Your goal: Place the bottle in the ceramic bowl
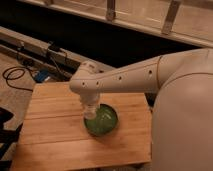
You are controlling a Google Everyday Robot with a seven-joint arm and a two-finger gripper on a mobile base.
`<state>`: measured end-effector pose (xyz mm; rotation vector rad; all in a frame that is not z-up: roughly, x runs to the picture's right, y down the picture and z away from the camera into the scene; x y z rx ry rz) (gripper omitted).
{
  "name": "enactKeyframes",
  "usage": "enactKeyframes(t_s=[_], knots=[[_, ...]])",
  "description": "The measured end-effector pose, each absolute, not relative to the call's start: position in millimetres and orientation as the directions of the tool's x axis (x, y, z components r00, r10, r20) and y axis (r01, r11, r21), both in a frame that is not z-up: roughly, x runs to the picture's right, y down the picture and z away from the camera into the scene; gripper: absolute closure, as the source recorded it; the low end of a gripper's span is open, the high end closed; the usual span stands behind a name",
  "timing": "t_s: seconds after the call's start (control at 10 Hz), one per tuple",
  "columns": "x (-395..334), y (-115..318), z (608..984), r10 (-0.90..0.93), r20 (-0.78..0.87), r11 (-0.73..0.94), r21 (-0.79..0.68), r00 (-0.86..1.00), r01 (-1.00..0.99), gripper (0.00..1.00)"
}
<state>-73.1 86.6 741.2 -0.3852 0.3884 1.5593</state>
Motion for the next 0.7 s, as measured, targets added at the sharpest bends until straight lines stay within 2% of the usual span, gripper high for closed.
enactKeyframes(t_s=[0.1, 0.7], knots=[[-73.0, 86.6, 741.2, 0.881, -0.472, -0.022, 0.008, -0.023, -1.0, 0.2], [-72.2, 86.2, 741.4, 0.881, -0.472, -0.023, 0.009, -0.025, -1.0, 0.2]])
